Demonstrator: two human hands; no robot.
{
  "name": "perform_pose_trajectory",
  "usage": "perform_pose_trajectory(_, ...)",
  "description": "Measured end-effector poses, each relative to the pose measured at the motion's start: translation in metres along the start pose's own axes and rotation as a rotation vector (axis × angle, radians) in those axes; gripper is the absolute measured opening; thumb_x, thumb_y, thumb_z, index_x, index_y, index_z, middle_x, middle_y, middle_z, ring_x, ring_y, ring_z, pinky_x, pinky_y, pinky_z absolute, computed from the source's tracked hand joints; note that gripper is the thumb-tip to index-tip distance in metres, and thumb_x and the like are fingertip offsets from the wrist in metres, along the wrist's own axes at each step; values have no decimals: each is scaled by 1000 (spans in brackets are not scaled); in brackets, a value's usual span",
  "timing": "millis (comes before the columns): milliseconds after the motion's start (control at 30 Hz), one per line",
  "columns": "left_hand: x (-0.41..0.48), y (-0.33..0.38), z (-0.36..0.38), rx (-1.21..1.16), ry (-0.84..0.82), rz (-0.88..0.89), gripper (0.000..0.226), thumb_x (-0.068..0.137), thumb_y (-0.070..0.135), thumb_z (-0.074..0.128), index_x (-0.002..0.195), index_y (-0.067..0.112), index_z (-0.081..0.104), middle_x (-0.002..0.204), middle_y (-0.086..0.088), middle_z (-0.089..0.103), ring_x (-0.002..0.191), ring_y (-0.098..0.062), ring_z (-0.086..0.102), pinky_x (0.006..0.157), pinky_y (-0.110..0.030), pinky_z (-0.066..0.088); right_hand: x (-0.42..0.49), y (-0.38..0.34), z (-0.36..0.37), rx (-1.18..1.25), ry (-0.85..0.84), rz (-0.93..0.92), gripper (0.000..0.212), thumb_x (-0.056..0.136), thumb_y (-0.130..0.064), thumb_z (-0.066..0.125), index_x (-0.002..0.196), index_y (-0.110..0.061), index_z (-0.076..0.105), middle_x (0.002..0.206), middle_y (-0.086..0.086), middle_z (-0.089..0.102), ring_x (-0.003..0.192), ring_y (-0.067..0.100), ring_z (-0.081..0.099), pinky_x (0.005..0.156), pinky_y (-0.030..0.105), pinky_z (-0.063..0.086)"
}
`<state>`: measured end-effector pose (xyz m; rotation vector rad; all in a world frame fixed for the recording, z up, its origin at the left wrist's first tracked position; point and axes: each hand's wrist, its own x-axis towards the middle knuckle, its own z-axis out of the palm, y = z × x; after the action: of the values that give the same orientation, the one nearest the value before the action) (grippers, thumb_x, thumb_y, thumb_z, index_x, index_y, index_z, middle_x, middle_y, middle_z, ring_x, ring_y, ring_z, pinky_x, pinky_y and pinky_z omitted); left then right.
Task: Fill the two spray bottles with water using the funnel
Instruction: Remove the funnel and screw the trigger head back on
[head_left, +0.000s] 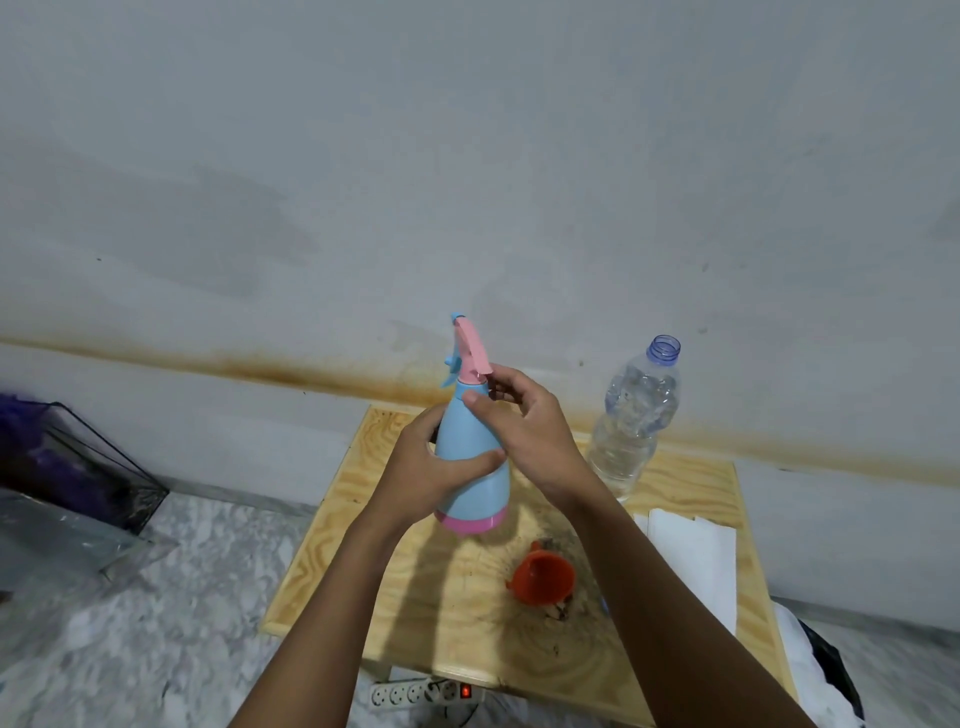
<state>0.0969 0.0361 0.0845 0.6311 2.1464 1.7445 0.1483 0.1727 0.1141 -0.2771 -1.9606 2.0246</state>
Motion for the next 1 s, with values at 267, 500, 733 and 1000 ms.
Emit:
perform_pose_trajectory(267, 1, 5, -2, -26, 25, 12, 54, 58, 46, 85, 107, 31, 68, 100, 7, 72, 90, -10, 70, 70, -28, 60, 2, -3, 3, 100, 39, 31, 17, 92, -11, 67, 109, -13, 66, 117, 7, 69, 100, 6, 66, 83, 22, 52)
perform_pose_trajectory(500, 2, 13, 1, -71, 41, 16, 47, 61, 41, 84, 104, 34, 68, 97, 10, 73, 88, -9, 71, 65, -25, 58, 0, 0, 21, 19, 135, 8, 31, 85, -35, 74, 116, -35, 69, 116, -11, 71, 109, 13, 66, 100, 45, 52)
perform_pose_trajectory(733, 3, 15, 3, -62, 19, 24, 51, 57, 43, 80, 104, 27, 68, 95, 6, 72, 86, -9, 71, 62, -23, 54, -3, -4, 21, 22, 163, -17, 27, 81, -36, 77, 97, -21, 61, 97, 11, 67, 89, 31, 69, 79, 55, 58)
perform_pose_trajectory(1000, 4, 16, -3, -57, -31, 33, 48, 64, 35, 88, 107, 28, 68, 102, 4, 72, 95, -13, 70, 73, -31, 60, 6, -9, 4, 29, 53, -26, 16, 88, -19, 73, 102, -21, 66, 102, 2, 71, 98, 22, 68, 91, 46, 56)
